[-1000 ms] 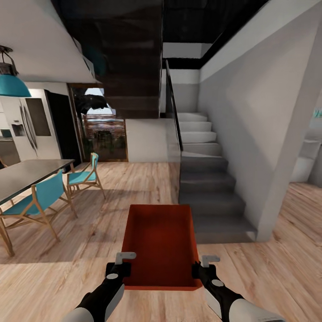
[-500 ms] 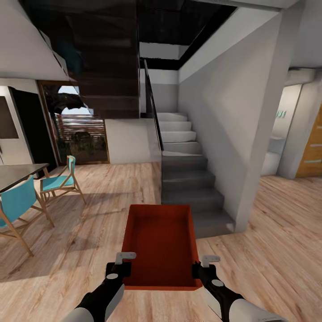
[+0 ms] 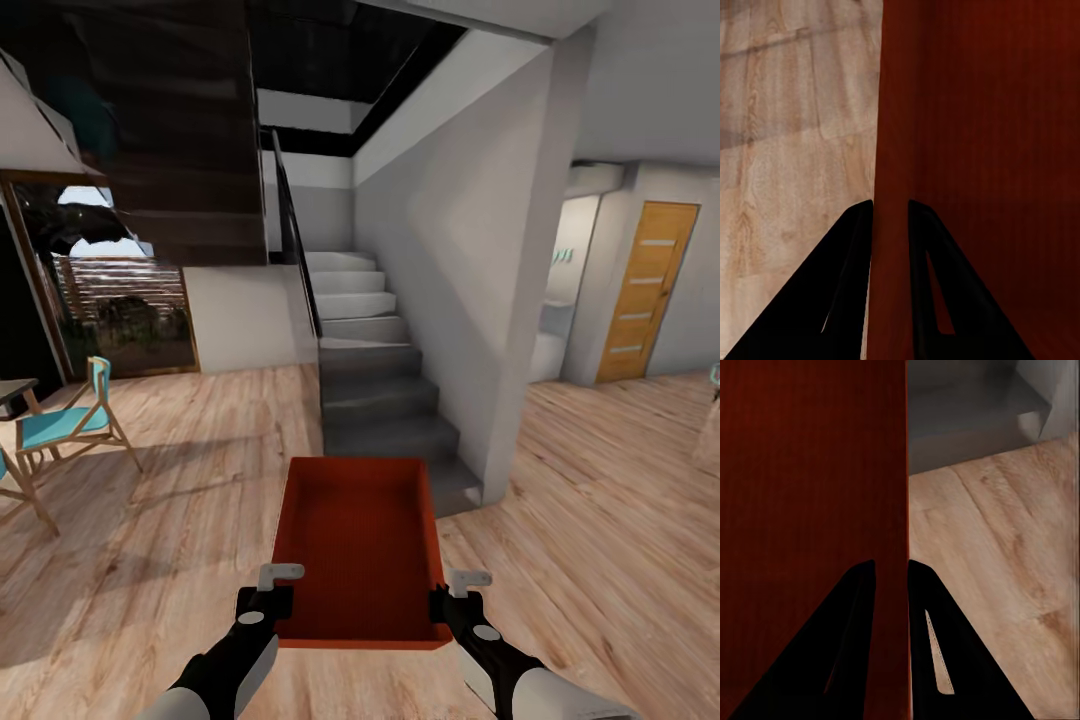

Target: Move the two storage containers from the living room to the garage. In the garage, place one container on the floor and stack the other container on top of it (either order is fine).

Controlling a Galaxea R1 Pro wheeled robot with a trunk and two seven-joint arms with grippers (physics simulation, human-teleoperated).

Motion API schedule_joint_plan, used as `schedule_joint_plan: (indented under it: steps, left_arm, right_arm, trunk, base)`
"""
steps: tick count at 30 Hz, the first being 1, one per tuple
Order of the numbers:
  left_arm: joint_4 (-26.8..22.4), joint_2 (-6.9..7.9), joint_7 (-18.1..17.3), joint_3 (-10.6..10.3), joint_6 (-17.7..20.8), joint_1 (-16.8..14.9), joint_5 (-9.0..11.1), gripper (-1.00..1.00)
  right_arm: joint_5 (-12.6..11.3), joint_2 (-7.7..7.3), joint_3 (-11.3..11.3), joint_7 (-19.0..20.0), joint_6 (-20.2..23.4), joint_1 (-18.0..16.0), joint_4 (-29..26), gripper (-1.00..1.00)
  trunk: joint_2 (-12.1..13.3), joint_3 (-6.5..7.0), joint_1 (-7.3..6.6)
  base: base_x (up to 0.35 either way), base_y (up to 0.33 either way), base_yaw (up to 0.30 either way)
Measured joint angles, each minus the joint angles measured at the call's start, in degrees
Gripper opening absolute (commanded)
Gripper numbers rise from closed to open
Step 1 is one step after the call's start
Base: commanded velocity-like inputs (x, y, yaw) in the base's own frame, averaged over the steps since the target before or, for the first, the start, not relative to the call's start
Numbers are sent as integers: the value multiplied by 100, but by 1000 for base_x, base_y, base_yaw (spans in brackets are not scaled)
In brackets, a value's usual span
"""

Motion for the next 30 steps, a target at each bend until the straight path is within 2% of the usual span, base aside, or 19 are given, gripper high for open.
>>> schedule_joint_plan:
  steps: [30]
  left_arm:
    - [-2,0,1,-3,1,0,2,-100]
  right_arm:
    - [2,0,-2,0,0,0,-1,-100]
  trunk:
    - [0,0,0]
  base:
    - [0,0,-281]
